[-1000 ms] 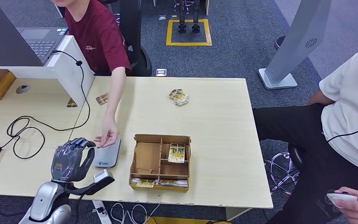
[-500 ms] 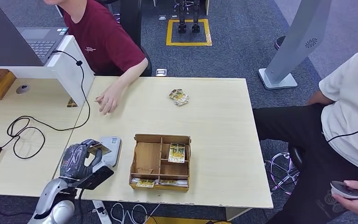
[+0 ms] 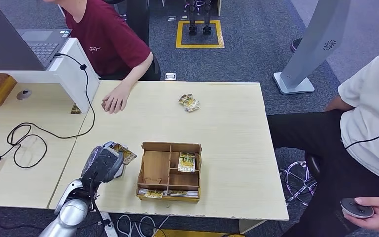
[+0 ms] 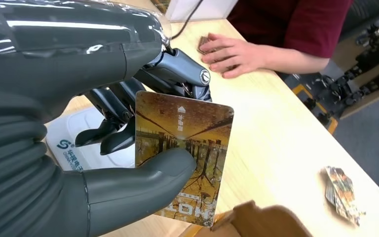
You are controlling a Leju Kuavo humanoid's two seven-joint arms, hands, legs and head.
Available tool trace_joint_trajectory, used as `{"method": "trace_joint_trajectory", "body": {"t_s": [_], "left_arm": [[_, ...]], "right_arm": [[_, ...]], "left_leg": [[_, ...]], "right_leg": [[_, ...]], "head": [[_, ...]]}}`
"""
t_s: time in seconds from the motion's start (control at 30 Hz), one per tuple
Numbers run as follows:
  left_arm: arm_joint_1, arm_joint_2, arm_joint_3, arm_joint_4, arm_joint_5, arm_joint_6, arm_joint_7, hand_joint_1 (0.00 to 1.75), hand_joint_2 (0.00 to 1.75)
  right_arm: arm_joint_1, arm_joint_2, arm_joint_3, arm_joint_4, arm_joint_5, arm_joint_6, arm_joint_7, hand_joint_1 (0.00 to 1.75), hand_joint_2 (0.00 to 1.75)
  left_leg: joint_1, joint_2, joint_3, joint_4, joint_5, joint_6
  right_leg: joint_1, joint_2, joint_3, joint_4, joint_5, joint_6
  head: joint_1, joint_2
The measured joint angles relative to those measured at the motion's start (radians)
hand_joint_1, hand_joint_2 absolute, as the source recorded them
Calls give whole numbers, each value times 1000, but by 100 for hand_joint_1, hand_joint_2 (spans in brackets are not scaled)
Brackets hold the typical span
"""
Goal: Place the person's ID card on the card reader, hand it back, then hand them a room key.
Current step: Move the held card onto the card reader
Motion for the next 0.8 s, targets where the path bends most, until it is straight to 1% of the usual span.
{"method": "trace_joint_trajectory", "body": {"t_s": [0.23, 0.47, 0.6, 0.8], "left_arm": [[-27, -30, 14, 10, -18, 100, 35, 175, 175], [-45, -41, 16, 35, -31, 132, 56, 175, 175], [-65, -43, 24, 81, -49, 176, 72, 175, 175], [-76, -49, 52, 180, -65, 209, 73, 175, 175]], "right_arm": [[4, 0, 0, 0, 1, -10, 2, 0, 175], [4, 0, 0, 0, 3, -10, 2, 0, 175], [3, 0, 0, 0, 6, -5, 10, 0, 175], [2, 0, 0, 0, 17, -3, 13, 0, 175]], "left_leg": [[0, 0, 0, 0, 0, 0], [0, 0, 0, 0, 0, 0], [0, 0, 0, 0, 0, 0], [0, 0, 0, 0, 0, 0]], "right_leg": [[0, 0, 0, 0, 0, 0], [0, 0, 0, 0, 0, 0], [0, 0, 0, 0, 0, 0], [0, 0, 0, 0, 0, 0]], "head": [[0, 0], [0, 0], [0, 0], [0, 0]]}}
